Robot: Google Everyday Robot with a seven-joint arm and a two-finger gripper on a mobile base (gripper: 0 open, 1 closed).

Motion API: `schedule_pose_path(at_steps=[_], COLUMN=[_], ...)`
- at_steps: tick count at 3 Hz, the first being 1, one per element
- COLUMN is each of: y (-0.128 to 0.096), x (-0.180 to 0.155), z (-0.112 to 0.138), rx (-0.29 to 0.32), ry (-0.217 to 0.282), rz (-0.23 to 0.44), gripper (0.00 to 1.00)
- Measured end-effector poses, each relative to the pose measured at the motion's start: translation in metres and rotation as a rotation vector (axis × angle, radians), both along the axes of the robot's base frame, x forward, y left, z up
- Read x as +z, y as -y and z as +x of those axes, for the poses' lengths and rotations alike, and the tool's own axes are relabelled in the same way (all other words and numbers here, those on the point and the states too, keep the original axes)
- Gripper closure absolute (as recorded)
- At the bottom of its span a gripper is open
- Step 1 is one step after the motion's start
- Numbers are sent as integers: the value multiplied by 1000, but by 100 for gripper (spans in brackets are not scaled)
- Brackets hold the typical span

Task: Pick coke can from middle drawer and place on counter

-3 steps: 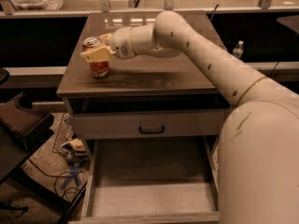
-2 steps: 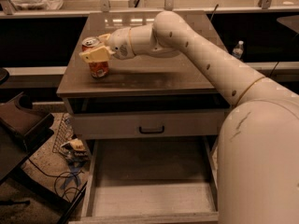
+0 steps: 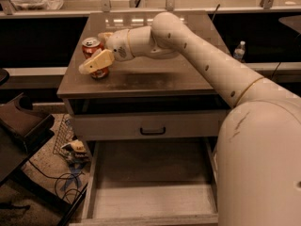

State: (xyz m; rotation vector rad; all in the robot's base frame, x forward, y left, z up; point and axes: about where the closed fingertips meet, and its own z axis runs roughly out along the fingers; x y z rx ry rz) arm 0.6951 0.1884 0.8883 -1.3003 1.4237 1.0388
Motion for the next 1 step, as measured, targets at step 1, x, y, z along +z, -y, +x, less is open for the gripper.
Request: schedule_pose_path(at_steps=[1], y=[0], x=[0], z=[0], rx=[0], ry=[0], rz=[0], gripper=[0])
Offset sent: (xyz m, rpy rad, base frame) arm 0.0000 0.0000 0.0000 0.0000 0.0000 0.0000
